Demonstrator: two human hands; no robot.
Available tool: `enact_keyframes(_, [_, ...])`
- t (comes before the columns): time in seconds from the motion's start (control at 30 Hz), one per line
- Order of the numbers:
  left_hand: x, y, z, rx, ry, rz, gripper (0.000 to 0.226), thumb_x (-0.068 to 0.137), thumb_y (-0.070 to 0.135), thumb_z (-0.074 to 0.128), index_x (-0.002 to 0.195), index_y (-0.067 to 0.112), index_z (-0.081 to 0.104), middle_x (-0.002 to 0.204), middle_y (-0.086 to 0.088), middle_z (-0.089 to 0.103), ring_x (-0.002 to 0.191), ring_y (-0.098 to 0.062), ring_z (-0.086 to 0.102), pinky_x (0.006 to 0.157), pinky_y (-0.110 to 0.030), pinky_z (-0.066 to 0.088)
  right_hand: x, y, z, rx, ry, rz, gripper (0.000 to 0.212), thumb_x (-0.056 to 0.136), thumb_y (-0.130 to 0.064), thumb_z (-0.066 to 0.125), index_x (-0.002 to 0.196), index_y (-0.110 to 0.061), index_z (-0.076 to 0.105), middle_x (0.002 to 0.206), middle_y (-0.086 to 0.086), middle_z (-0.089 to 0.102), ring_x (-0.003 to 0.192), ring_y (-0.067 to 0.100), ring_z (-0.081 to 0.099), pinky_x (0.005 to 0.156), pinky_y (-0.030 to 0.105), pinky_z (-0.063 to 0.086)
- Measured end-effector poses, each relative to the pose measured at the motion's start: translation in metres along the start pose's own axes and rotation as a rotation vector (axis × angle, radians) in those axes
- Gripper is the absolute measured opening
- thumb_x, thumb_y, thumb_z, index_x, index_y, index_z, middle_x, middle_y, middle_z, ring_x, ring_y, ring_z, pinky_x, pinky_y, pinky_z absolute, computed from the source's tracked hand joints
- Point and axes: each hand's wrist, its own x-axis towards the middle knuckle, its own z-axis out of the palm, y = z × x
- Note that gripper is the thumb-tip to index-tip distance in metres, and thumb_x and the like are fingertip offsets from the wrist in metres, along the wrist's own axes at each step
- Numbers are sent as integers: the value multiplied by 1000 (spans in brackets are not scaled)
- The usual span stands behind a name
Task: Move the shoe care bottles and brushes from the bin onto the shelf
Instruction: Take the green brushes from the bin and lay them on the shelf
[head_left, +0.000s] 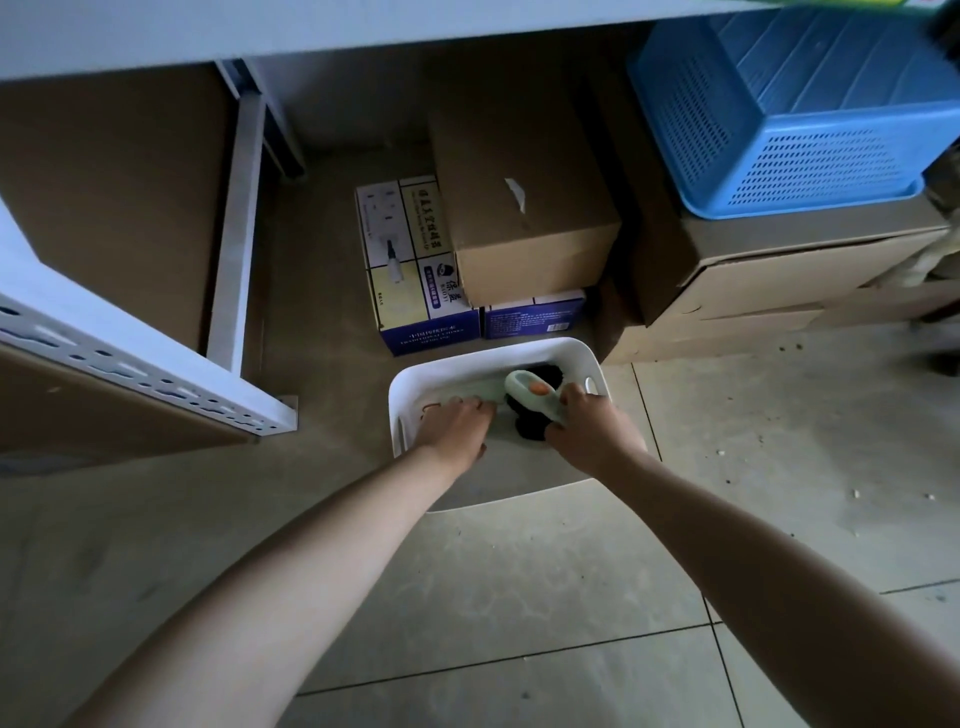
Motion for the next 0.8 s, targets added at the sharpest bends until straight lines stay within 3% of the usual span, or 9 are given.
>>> enact_keyframes(0.17, [-2,-1,2,41,-78,-25,45,81,30,64,118,7,54,122,-15,50,112,-34,50,81,-38,45,-1,1,0,-32,28,-6,27,86,-22,46,106,-5,55,102,18,65,87,36,62,63,31,40])
enact_keyframes(0.3, [-6,0,-5,-27,-40,7,35,85,26,55,114,9,48,108,-14,64,97,-34,60,68,-35,43,-3,-2,0,-48,22,13,26,89,-12,40,110,-3,53,109,20,64,97,39,62,65,31,39])
enact_keyframes(0.4, [-13,0,-19,-71,-51,14,36,88,25,48,121,11,45,107,-13,65,92,-33,62,61,-32,40,-4,-4,-3,-16,26,34,26,91,-11,37,113,0,47,112,24,63,100,42,61,67,32,37])
enact_keyframes(0.5, [-22,-4,-39,-195,-46,-29,29,90,32,47,112,14,51,107,-11,66,90,-32,62,60,-30,39,-6,-7,-13,76,60,53,26,89,-14,37,109,-1,47,109,26,62,92,42,59,65,34,37])
enact_keyframes(0.63, [-37,-16,-69,-369,-70,-59,27,94,41,43,91,15,51,92,-9,70,77,-25,62,58,-29,41,-9,-9,-33,208,101,34,20,87,-17,41,98,-3,50,96,27,65,72,34,50,63,35,43])
enact_keyframes(0.73, [-53,-20,-94,-483,-11,-86,28,96,37,41,104,12,50,83,-9,67,66,-24,61,57,-30,44,-17,-4,-53,336,114,30,22,87,-25,45,92,-5,53,88,24,68,74,39,63,60,38,52])
enact_keyframes(0.8, [-68,-21,-112,-540,15,-86,24,96,32,42,109,12,47,82,-9,63,55,-13,56,49,-25,43,-30,-3,-71,377,119,14,21,88,-27,48,91,-7,55,83,20,66,76,38,63,51,30,44])
